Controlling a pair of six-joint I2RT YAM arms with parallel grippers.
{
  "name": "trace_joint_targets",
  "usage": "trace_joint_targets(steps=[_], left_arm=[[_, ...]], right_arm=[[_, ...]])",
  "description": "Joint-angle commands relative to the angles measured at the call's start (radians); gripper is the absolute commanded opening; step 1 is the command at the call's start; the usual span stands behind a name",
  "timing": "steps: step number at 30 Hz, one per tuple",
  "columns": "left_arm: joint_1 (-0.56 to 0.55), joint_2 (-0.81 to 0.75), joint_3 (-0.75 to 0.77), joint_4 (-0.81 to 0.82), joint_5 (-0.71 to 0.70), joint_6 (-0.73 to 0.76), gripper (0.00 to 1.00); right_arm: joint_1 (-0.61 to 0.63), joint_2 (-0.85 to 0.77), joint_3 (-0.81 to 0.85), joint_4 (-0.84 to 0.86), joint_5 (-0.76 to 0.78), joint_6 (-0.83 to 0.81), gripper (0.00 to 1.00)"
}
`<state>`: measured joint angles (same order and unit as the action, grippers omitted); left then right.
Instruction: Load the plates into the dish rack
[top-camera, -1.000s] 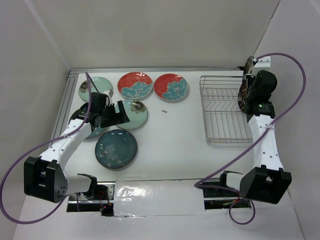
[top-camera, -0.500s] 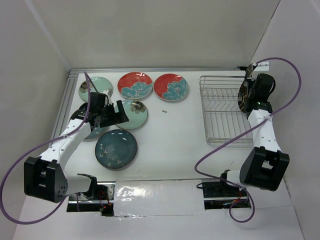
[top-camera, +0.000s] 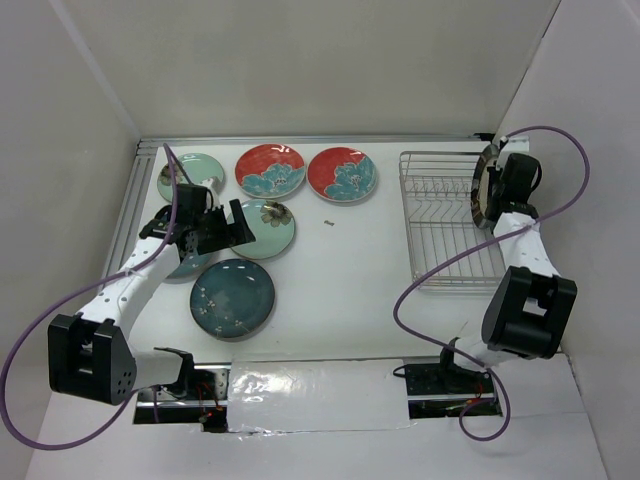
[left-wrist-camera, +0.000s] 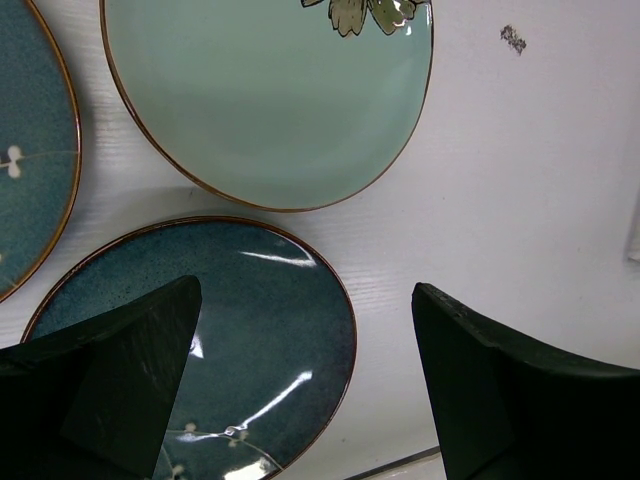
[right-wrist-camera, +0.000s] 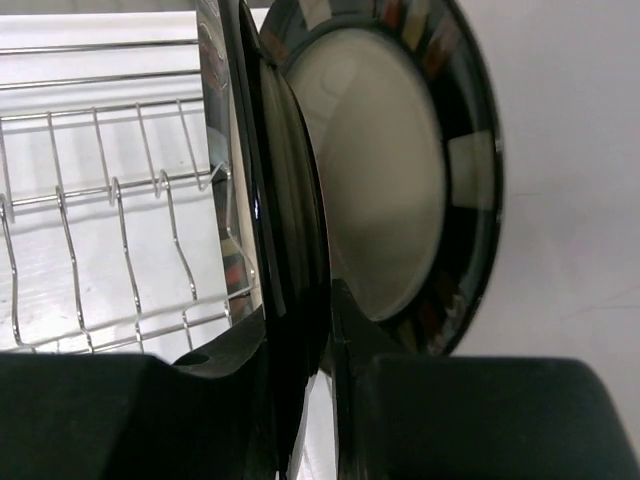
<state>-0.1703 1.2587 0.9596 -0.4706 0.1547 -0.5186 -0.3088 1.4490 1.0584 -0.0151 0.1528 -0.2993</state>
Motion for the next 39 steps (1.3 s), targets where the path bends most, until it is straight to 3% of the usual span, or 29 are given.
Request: trace_joint_targets(steps=[1,11,18,26,28,29,35,39], left_arm=[[0.006,0.002,-0.001,0.026,0.009,0.029,0.99],[0.006,0.011,-0.001,0.016,0.009,0.029,0.99],[0.006,0.002,-0.001,0.016,0.009,0.029,0.99],[0.006,-0.016,-0.001,-0.003,-0.010,0.020,0.99],[0.006,-0.027,-0.001,-0.017,-0.020,0.020,0.99],[0.006,-0.027,-0.001,-0.029,-0.020,0.020,0.99],[0.006,-0.094,-0.033,-0.066,-0.030,0.011,0.99],[0.006,-0.146,-0.042,-0.086,-0.049,0.020,0.99]], right_arm=[[-0.010,-0.004,0.064,0.173,-0.029,0.058,0.15],[0.011,-0.013,0.098,0.122,0.019,0.088,0.52],[0.117,-0.081,0.224,-0.041,0.016,0.115,0.62],[0.406,-0.124,0.267,-0.221,-0.215,0.437,0.73],[0.473,-0.110,0.247,-0.246,-0.283,0.494,0.82],[0.538,-0.110,0.229,-0.246,-0.300,0.564,0.82],[0.825,-0.052,0.065,-0.117,-0.378,0.810,0.84],[0.973,0.054,0.034,-0.025,-0.401,0.884,0.84]])
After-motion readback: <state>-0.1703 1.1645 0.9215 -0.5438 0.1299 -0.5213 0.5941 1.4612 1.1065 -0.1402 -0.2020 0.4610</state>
